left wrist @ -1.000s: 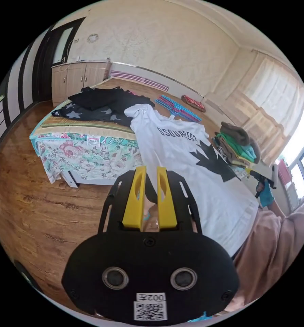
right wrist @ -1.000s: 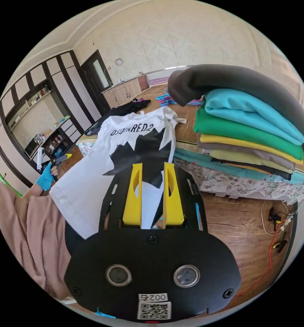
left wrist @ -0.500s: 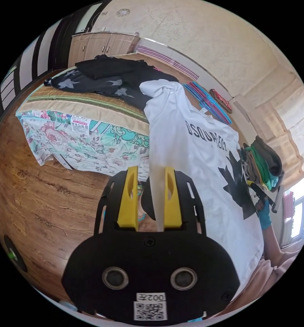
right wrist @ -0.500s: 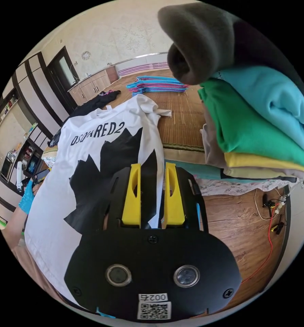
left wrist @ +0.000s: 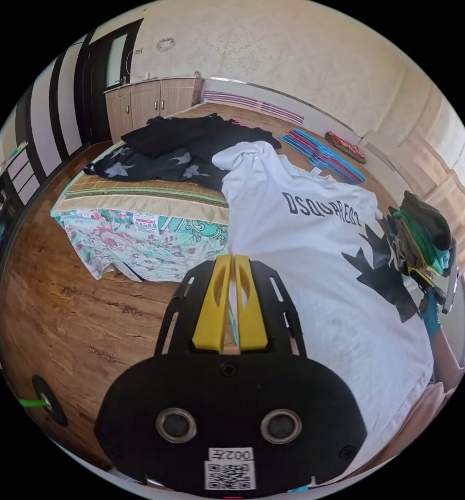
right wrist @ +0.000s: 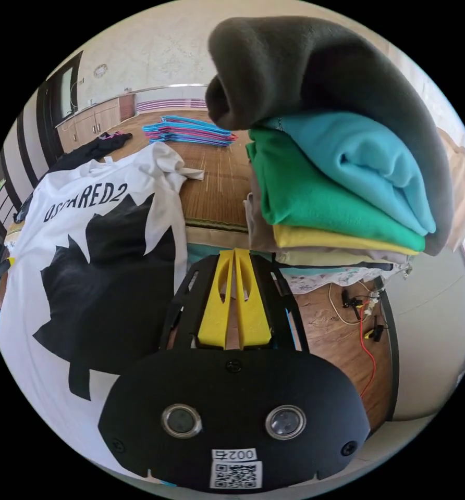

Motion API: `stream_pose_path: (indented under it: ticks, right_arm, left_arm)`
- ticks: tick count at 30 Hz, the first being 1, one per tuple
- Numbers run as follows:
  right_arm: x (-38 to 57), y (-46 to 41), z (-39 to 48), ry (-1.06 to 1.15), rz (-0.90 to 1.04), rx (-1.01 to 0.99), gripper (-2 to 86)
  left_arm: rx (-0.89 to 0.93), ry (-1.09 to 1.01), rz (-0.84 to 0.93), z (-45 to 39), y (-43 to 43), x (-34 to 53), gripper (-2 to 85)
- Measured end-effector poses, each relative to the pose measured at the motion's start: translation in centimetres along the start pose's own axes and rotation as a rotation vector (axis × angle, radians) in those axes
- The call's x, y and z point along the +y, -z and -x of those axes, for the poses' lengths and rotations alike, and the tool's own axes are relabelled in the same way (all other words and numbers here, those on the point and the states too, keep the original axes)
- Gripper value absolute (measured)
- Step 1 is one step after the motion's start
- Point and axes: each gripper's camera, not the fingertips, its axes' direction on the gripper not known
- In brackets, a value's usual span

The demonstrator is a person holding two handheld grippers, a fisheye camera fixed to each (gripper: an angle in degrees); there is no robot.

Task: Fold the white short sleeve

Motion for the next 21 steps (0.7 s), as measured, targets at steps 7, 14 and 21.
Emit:
stream_pose_path:
  ticks: [7, 14, 21]
  right_arm:
    - [-1.4, 1.6, 1.1, 0.072, -0.004, -0.162, 0.1]
    - [-7.1, 5.2, 7.2, 0.282, -0.135, -0.223, 4.4]
    - [-18.1, 4.8, 11.6, 0.35, -0.208, -0.308, 7.7]
  left_arm:
    - [0.014, 0.004, 0.09, -2.4, -2.0, -1.1, -0.7]
    - [-0.104, -0.099, -0.016, -5.9, 0.6, -4.7, 0.4]
    - [-0.071, -0.288, -0.072, -10.6, -0.9, -13.1, 2.8]
